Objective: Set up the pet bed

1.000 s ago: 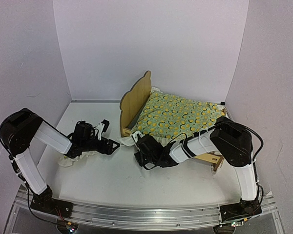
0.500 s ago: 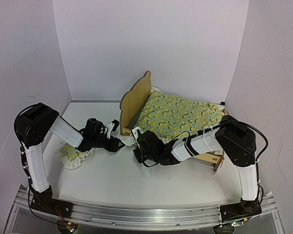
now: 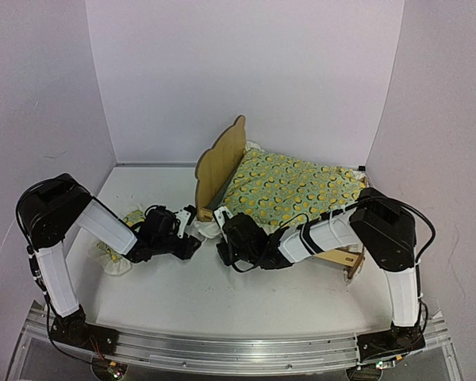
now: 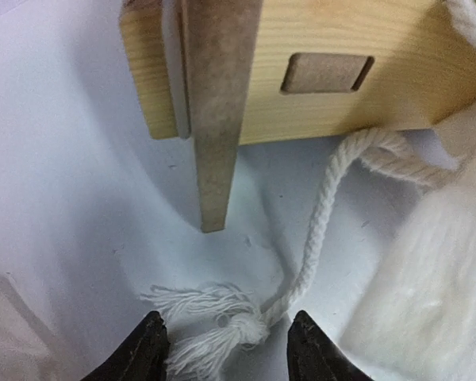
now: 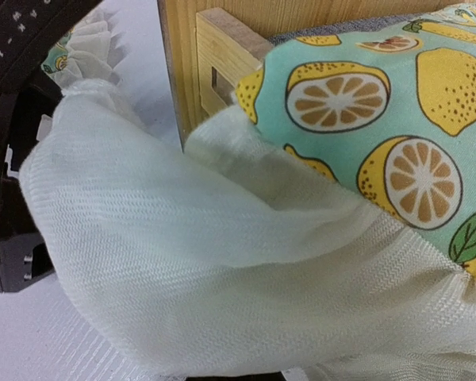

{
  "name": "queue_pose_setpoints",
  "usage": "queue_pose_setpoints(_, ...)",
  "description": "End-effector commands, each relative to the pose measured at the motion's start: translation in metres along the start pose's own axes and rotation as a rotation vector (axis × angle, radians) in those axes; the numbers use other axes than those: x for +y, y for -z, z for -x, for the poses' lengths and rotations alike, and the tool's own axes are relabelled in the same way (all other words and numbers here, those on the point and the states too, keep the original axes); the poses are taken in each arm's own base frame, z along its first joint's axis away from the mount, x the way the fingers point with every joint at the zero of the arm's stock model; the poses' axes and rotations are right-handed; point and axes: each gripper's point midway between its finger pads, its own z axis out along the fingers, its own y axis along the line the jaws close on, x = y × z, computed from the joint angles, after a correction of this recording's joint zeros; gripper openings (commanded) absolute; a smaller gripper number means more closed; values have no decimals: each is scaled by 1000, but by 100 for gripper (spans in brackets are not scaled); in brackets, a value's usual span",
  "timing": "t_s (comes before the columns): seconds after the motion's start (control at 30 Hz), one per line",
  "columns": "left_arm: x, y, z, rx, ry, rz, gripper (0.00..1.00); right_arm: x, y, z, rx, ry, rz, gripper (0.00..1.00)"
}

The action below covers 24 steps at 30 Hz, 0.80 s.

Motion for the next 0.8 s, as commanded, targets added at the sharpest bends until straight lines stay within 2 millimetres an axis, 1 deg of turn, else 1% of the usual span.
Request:
queue_pose_setpoints(0.0,21,3,-23,55,9,146,46,2,12,32,-83,-19,14,0)
queue_pose_setpoints(0.13,22,8,-22,27,14,193,27,1,12,31,-85,-21,6,0)
queue_pose_setpoints(0.2,20,14,-16,-4,19,200,13,1,11,30,-80,-24,10,0)
queue_pose_setpoints(0.27,20,22,-7,-47,32,205,1,1,9,26,-72,-26,10,0)
queue_pose_setpoints(0.3,20,26,-1,-69,34,206,0,1,9,24,-69,-26,9,0)
queue_pose_setpoints(0.4,20,47,28,-173,39,208,0,1,6,20,-61,-27,7,0)
queue_pose_setpoints(0.47,26,64,46,-259,59,240,0,4,4,21,-62,-29,16,0)
queue_pose_setpoints(0.53,25,79,63,-328,54,239,0,5,3,21,-63,-32,25,0)
queue_pose_setpoints(0.63,26,94,75,-383,70,235,0,5,4,23,-67,-33,27,0)
queue_pose_setpoints(0.73,31,108,81,-417,87,259,0,5,7,25,-70,-34,27,0)
queue_pose_setpoints(0.77,36,114,81,-426,106,287,0,5,8,25,-71,-36,29,0)
